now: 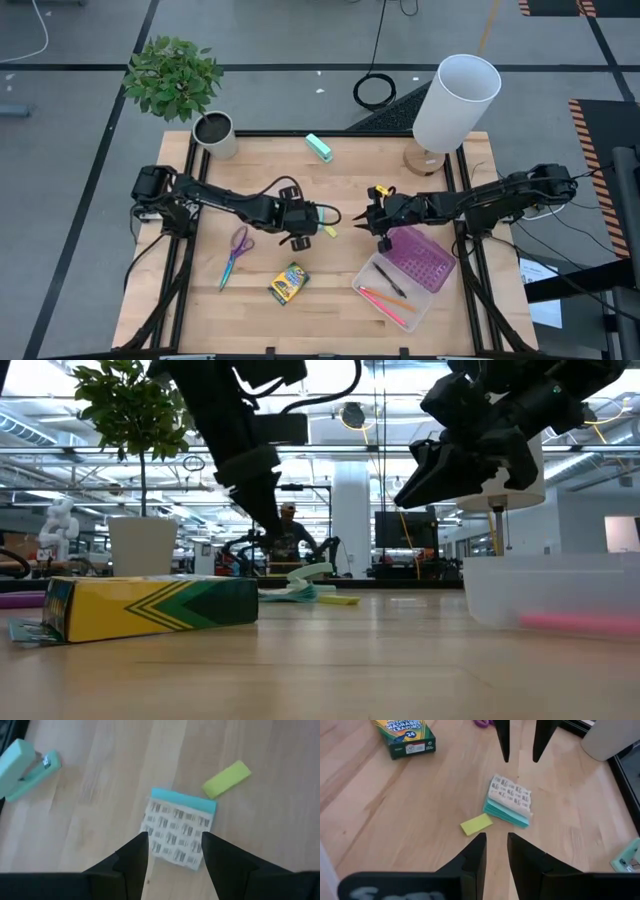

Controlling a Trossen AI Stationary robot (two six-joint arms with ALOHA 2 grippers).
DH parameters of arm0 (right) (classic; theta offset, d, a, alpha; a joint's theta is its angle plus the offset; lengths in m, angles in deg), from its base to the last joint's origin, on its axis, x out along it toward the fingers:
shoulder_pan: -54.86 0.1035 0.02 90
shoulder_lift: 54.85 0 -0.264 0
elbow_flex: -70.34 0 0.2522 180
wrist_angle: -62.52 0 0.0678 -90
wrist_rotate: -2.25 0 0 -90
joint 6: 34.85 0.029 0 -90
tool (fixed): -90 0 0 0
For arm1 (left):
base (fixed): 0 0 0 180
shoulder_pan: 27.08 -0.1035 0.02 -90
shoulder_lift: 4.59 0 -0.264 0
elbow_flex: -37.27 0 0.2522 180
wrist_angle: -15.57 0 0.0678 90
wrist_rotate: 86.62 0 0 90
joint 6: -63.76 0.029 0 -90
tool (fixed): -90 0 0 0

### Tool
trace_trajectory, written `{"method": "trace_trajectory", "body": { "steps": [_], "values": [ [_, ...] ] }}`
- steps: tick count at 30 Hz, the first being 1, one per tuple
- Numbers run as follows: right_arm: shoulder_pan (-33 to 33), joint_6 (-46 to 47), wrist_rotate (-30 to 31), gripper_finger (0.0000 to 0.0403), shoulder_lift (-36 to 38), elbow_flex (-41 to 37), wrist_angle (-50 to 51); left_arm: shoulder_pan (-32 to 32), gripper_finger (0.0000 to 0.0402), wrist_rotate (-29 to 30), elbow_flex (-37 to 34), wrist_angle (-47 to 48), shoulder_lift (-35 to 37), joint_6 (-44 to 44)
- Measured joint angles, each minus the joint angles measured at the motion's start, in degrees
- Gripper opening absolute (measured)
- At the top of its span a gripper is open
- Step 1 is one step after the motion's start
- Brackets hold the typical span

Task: Pack school essentials
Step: Put the violet scissors into the violet supply box

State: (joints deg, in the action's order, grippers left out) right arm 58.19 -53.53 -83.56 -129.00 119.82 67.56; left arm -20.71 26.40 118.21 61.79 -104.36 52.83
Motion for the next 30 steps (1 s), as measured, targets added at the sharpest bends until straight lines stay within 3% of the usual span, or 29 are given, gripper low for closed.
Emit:
{"method": "trace_trajectory", "body": {
  "steps": [21, 30],
  "values": [
    [0.1, 1.4, -0.3, 0.0070, 0.0, 0.0, 0.3, -0.4, 0.0188, -4.1, -8.0, -10.3, 0.0, 1.2],
    [0.2, 1.2, -1.6, 0.0070, 0.0, 0.0, 0.4, 0.8, 0.0188, -10.7, -8.0, -7.4, 4.7, -5.2]
  ]
}}
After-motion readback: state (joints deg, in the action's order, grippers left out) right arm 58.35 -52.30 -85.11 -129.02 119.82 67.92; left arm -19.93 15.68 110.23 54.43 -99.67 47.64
